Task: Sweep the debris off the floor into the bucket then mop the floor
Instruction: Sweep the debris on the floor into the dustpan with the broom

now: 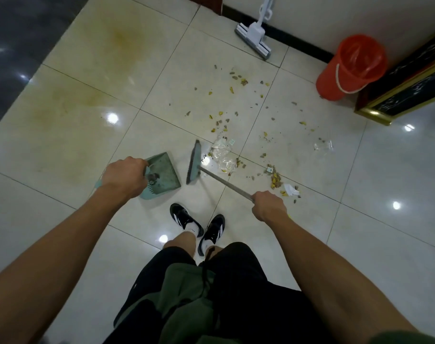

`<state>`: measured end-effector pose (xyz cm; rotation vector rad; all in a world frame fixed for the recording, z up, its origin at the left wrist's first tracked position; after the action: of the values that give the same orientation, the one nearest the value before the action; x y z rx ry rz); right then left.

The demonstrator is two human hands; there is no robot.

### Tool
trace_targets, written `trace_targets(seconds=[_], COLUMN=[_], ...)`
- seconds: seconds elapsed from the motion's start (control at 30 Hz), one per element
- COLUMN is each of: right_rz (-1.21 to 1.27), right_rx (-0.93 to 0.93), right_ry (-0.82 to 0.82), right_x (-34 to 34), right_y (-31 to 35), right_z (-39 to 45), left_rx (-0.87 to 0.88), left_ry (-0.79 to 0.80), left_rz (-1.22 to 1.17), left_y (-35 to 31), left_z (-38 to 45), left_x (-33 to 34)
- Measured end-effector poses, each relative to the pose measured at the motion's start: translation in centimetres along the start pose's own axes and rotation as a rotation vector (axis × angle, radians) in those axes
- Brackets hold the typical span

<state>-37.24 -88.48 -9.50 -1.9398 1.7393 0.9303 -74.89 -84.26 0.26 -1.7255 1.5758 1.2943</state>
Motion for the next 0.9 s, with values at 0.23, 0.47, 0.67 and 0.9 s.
trace_targets(seconds=[0.23,0.47,0.67,0.9], right_rz=[-0.071,-0.033,-0.017,0.033], right_rx=[0.089,0.051,0.024,0.018], right_ry=[-0.006,-0.054,-0.101,-0.139], right_x=[0.7,-0.4,-2.7,-6.2], right_y=[-5.0,-4.9,-3.4,-1.3], right_z=[-2.3,-2.6,-1.2,2.0], left_rx=[0.051,0.106,0.101,0.055], left_ry=[0.022,-0.011,-0.047,-0.104], left_rz=[0.053,-0.014,-0.079,-0.08], left_y=[-3.0,-6.3,-6.5,-2.2], left_z=[-0.3,0.0,1.5,5.6], left_x=[-0.2,-1.7,-3.8,-5.8])
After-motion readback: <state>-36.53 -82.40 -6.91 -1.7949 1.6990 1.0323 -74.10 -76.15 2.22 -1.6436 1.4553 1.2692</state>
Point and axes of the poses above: each hand's wrist, its own z-axis towards the middle knuckle, its own x-axis out of the palm, y = z × x, the point moved 4 cm from there along z, towards the middle knuckle, and after that the axes turned 14 degrees about -x, right-handed, at the moved point
